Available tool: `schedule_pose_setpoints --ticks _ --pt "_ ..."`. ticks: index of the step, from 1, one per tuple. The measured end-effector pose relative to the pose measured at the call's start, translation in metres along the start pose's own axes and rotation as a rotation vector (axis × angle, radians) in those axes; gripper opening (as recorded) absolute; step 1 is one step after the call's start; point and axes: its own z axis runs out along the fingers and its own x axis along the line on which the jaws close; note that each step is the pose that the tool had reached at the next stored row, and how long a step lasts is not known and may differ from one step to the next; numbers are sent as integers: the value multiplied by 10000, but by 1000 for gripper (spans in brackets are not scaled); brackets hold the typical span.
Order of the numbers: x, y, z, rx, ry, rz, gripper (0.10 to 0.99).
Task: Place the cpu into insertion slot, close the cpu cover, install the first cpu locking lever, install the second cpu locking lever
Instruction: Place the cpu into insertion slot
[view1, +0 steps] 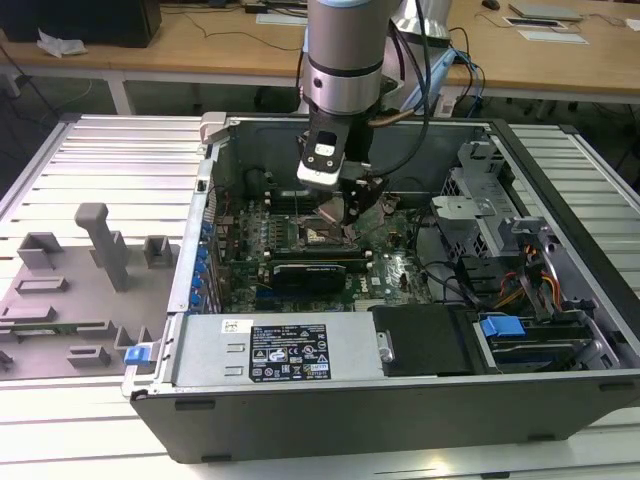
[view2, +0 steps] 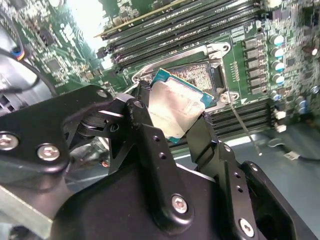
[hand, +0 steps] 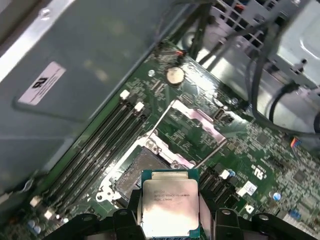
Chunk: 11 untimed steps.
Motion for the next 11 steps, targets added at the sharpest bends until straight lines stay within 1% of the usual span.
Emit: schedule_pose_setpoints --ticks 2,4,6,11 --pt "0 0 5 -3 -30 315 541" --pt "0 -1 13 -8 -82 891 541" --pt "0 -2 23 -15 -149 1613 541" --pt "0 -3 37 -24 -229 2485 541"
